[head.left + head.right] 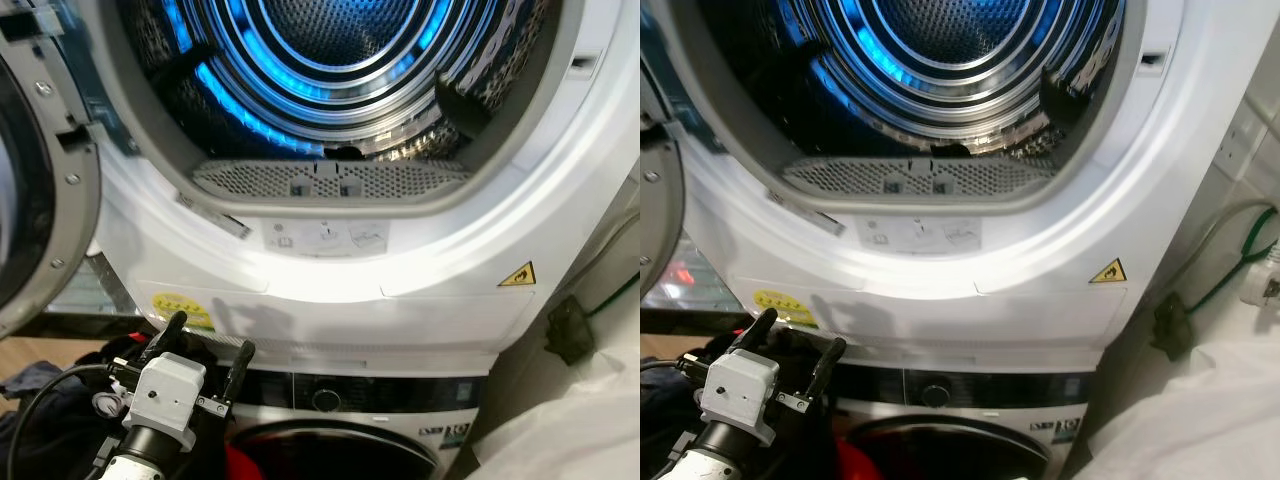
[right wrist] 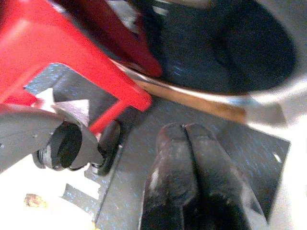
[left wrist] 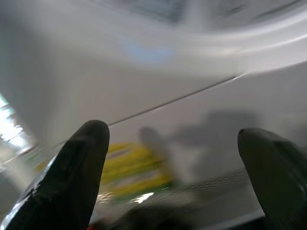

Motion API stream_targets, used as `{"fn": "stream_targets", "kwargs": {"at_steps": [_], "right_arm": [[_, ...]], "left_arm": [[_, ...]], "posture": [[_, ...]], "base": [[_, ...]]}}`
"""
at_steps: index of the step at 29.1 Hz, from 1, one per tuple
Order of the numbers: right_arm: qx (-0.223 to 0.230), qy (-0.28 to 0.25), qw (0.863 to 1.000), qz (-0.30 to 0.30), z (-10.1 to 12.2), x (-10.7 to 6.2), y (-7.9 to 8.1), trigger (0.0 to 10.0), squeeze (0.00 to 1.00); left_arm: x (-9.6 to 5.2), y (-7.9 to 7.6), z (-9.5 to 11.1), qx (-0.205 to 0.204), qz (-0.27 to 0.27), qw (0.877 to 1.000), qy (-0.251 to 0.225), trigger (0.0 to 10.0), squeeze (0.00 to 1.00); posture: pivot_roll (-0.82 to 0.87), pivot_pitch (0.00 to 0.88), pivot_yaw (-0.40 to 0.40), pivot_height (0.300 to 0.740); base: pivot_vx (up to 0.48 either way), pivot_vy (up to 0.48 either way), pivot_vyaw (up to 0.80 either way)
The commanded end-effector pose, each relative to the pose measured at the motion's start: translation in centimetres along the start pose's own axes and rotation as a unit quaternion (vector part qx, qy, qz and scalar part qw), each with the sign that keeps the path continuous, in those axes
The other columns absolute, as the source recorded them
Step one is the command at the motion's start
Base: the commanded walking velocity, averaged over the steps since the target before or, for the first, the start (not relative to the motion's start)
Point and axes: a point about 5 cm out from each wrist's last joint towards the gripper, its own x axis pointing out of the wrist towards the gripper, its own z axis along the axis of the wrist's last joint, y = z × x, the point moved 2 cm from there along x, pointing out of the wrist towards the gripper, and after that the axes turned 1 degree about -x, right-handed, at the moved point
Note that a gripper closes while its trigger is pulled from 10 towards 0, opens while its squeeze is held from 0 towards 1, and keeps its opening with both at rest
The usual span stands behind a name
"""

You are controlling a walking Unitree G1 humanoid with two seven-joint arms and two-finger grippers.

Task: Clothes washing

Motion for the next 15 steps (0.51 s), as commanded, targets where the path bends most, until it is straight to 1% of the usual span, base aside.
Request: {"fn": "stream_targets", "kwargs": {"at_steps": [1, 8, 10, 12, 13, 15], "right_arm": [[-0.005, -0.009, 1.0, 0.012, 0.84, 0.27, 0.92, 10.0, 0.0], [-0.006, -0.008, 1.0, 0.012, 0.77, 0.26, 0.94, 10.0, 0.0], [-0.007, -0.008, 1.0, 0.012, 0.74, 0.26, 0.93, 10.0, 0.0], [-0.007, -0.008, 1.0, 0.012, 0.74, 0.26, 0.93, 10.0, 0.0], [-0.007, -0.008, 1.0, 0.012, 0.76, 0.26, 0.93, 10.0, 0.0], [-0.008, -0.008, 1.0, 0.012, 0.78, 0.27, 0.95, 10.0, 0.0]], "left_arm": [[-0.32, 0.27, -0.46, 0.016, -0.004, 1.0, 0.017, 10.0, 0.0], [-0.34, 0.1, -0.6, 0.008, -0.007, 1.0, 0.02, 10.0, 0.0], [-0.33, -0.14, -0.82, -0.006, -0.014, 1.0, 0.027, 10.0, 0.0], [-0.35, -0.2, -0.94, -0.012, -0.016, 0.999, 0.031, 10.0, 0.0], [-0.39, -0.14, -1.11, -0.016, -0.011, 0.999, 0.037, 10.0, 0.0], [-0.48, -0.02, -1.43, -0.035, 0.001, 0.998, 0.045, 10.0, 0.0]], "posture": [[0.15, 0.0, 0.069, 0.74], [0.15, 0.0, 0.07, 0.74], [0.16, 0.0, 0.069, 0.74], [0.16, 0.0, 0.069, 0.74], [0.16, 0.0, 0.067, 0.74], [0.16, 0.0, 0.066, 0.74]], "base": [[0.0, 0.0, 0.0], [0.0, 0.0, 0.0], [0.0, 0.0, 0.0], [0.0, 0.0, 0.0], [0.0, 0.0, 0.0], [0.0, 0.0, 0.0]]}}
